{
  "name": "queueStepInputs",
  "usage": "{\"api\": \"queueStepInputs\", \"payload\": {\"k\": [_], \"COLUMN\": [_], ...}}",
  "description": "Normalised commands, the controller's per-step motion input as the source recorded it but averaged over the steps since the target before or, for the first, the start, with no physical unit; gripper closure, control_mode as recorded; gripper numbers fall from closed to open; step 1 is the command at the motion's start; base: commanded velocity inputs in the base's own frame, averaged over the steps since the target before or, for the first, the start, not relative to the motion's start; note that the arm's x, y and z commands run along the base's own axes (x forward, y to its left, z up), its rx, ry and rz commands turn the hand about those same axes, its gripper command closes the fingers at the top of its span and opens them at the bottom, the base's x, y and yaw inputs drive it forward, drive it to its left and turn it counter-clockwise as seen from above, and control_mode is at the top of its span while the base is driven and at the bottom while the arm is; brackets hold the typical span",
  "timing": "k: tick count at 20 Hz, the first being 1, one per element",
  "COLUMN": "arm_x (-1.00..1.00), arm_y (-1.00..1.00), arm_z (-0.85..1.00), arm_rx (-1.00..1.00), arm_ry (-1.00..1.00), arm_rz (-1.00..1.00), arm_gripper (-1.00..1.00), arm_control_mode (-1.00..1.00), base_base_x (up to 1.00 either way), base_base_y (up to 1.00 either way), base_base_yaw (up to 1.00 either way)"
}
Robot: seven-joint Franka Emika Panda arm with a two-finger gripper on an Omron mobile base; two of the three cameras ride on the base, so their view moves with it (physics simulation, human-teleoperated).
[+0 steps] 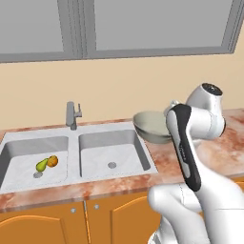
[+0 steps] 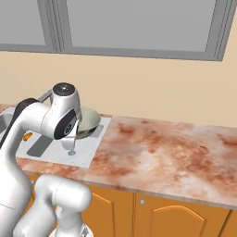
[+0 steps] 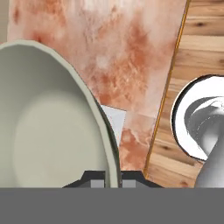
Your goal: Dump the orange and pear from the bowl so the bowl can be washed. Place the bowl in the sink after clearing the leftovers.
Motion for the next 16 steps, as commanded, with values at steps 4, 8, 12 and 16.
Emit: {"api": "queueStepInputs", "payload": {"k": [4,8,12,16], "arm_x": [0.42,0.25,0.07,0.27], "arm_y": [-0.03,0.0,0.0,0.0], "arm_z": [-0.1,-0.15,-0.32,-0.38], "arm_rx": [-0.15,-0.06,0.01,0.03], "arm_ry": [0.06,0.03,0.0,0.01], "arm_rz": [0.22,0.36,0.47,0.47], "arm_gripper": [1.0,1.0,1.0,1.0], "arm_control_mode": [-1.0,-1.0,-1.0,-1.0], "base_base_x": [0.0,0.0,0.0,0.0], "base_base_y": [0.0,0.0,0.0,0.0], "base_base_yaw": [0.0,0.0,0.0,0.0]}}
